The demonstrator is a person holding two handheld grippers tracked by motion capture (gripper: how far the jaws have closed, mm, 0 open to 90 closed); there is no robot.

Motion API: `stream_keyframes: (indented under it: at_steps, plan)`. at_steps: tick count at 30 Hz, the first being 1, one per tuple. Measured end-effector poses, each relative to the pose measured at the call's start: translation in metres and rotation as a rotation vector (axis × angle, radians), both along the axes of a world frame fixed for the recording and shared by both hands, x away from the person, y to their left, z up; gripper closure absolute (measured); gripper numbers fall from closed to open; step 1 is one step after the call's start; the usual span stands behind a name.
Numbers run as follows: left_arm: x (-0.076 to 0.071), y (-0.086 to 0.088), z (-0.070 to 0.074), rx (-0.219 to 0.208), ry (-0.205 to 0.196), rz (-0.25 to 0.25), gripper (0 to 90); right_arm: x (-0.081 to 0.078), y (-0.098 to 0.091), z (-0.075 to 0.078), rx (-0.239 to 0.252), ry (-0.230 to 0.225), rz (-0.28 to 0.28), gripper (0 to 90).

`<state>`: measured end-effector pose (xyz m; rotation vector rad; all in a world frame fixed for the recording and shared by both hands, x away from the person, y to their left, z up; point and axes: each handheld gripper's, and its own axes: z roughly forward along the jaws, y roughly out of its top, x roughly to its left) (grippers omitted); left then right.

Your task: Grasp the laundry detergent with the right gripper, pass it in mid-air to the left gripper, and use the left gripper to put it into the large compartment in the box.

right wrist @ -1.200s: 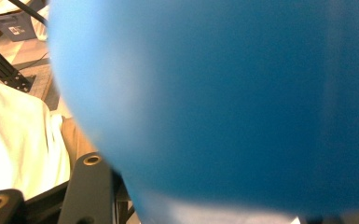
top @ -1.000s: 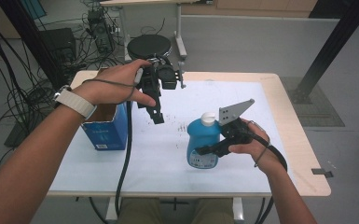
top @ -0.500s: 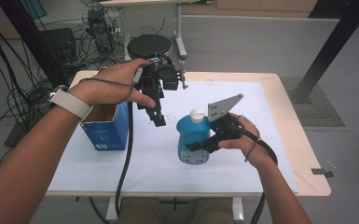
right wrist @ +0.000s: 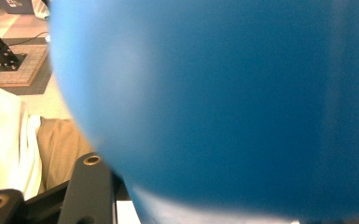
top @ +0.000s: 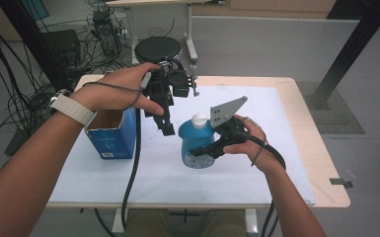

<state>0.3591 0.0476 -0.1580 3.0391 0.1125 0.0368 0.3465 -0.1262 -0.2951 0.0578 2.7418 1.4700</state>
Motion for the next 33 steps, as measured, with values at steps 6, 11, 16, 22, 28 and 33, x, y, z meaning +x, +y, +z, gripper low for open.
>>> stream_keyframes:
  at_steps: [6, 11, 16, 22, 28, 33]
  plan:
    - [-0.002, -0.001, 0.001, 0.002, 0.006, -0.005, 9.6, 0.002, 0.007, -0.001, -0.004, 0.013, 0.012, 43.6]
    - [-0.002, -0.005, 0.001, 0.012, 0.012, -0.012, 9.6, 0.003, 0.014, -0.002, -0.009, 0.016, 0.024, 43.6]
    - [-0.004, -0.012, 0.003, 0.007, 0.013, -0.024, 9.6, 0.003, 0.019, 0.001, -0.013, 0.014, 0.030, 43.6]
    - [-0.004, -0.017, 0.005, 0.011, 0.012, -0.027, 9.5, 0.005, 0.022, 0.003, -0.006, 0.016, 0.031, 43.7]
    - [-0.004, -0.022, 0.004, 0.015, 0.009, -0.028, 9.5, 0.005, 0.025, 0.003, -0.006, 0.024, 0.035, 43.6]
    - [-0.002, -0.023, 0.003, 0.015, 0.007, -0.023, 9.5, 0.006, 0.028, 0.005, -0.002, 0.019, 0.044, 43.6]
